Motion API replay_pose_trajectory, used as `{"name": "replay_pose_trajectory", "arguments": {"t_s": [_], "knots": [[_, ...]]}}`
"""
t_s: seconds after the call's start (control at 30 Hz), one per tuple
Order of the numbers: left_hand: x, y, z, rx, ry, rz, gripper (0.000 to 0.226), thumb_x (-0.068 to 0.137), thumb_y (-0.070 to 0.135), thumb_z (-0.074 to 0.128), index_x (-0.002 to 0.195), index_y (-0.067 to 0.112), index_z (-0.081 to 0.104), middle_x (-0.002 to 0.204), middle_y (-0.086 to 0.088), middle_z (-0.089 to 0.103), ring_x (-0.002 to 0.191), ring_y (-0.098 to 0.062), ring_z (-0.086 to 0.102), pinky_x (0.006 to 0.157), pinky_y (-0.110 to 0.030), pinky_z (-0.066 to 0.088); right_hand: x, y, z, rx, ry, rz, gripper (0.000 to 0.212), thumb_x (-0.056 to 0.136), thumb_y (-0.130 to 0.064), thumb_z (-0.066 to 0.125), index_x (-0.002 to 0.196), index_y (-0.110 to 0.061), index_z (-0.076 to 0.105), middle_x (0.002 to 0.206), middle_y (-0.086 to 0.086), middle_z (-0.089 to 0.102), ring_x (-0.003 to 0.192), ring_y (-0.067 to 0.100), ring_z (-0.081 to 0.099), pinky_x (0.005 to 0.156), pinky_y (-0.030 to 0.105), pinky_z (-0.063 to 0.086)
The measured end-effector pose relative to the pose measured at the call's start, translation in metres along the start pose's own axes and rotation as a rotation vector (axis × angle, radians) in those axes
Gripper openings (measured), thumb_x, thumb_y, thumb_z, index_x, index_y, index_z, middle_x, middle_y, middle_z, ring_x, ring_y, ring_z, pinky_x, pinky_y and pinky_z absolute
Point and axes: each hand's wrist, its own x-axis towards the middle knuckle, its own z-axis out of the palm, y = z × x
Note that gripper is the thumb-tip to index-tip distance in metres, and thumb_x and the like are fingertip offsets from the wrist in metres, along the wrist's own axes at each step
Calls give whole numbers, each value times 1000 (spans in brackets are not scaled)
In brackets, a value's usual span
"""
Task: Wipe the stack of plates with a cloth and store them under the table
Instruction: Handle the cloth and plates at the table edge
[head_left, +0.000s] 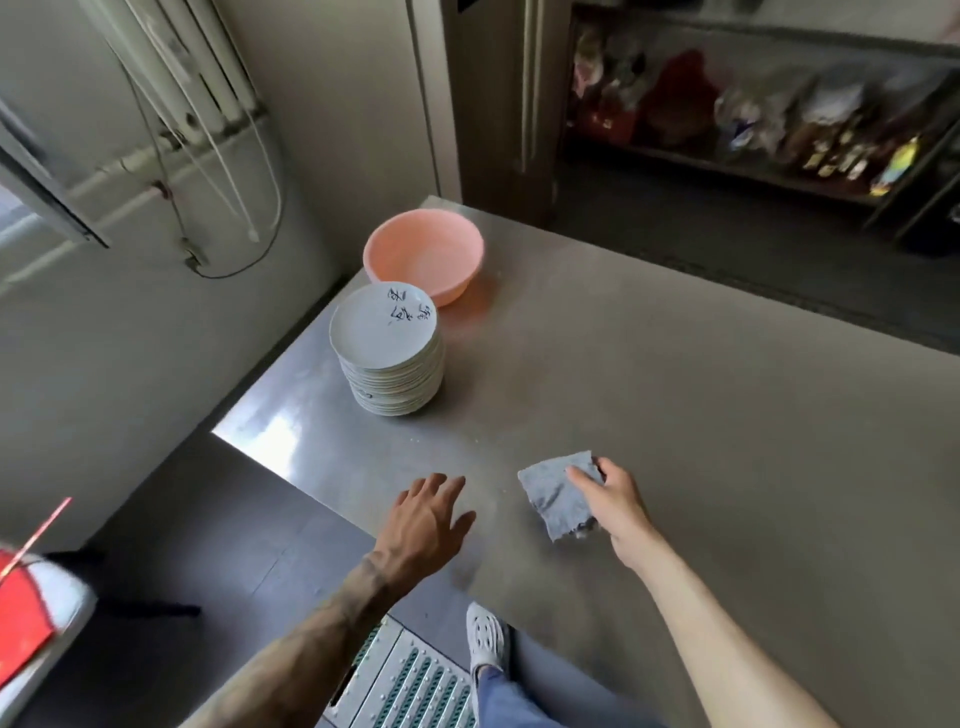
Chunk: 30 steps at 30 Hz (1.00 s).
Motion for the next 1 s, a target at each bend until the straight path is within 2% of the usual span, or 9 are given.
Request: {"name": "replay_pose_trajectory", "arguments": {"t_s": [0.2, 0.37, 0.47, 0.7, 0.83, 0.9, 1.0], "knots": [[60, -37, -36, 19, -9, 60, 56, 104, 52, 47, 152, 23, 44, 144, -3, 52, 129, -26, 50, 103, -33, 39, 32, -26, 54, 82, 35, 52, 17, 94, -19, 72, 100, -5, 65, 86, 13, 72, 68, 23, 69, 60, 42, 52], [94, -68, -57, 39, -19, 121, 58, 105, 52, 44, 155, 24, 39, 150, 0, 47, 135, -23, 46, 107, -31, 35, 47, -39, 89, 103, 83, 76, 19, 93, -21, 72, 99, -4, 63, 85, 9, 70, 71, 20, 66, 59, 35, 50], [112, -88, -68, 52, -13, 184, 57, 105, 53, 42, 154, 25, 40, 150, 1, 48, 135, -22, 46, 107, -29, 35, 49, -48, 109, 119, 131, 77, 20, 94, -18, 71, 99, -1, 62, 86, 10, 69, 75, 21, 65, 66, 35, 49], [126, -133, -106, 4, 45, 345, 41, 103, 41, 52, 135, 17, 58, 121, -5, 61, 111, -31, 57, 91, -40, 44, 25, -70, 151, 187, 266, 72, 14, 95, -15, 68, 99, -3, 64, 92, 9, 71, 82, 21, 65, 70, 29, 47], [130, -160, -134, -188, 229, 429, 15, 100, 24, 62, 102, 10, 67, 92, -5, 60, 89, -32, 60, 71, -44, 50, 11, -77, 173, 208, 337, 59, 9, 95, -15, 69, 89, -11, 63, 85, 4, 69, 75, 16, 64, 59, 23, 46], [136, -171, -148, -175, 312, 417, 14, 99, 25, 64, 99, 11, 66, 90, -5, 60, 84, -31, 60, 66, -45, 51, 7, -80, 181, 219, 354, 55, 9, 95, -15, 69, 89, -11, 63, 86, 5, 70, 76, 16, 65, 60, 23, 48], [154, -187, -165, -87, 304, 328, 25, 100, 32, 63, 111, 9, 63, 103, -9, 59, 93, -34, 59, 75, -46, 50, 6, -87, 190, 237, 363, 44, 10, 95, -16, 70, 93, -8, 64, 91, 10, 72, 81, 20, 67, 66, 28, 49]]}}
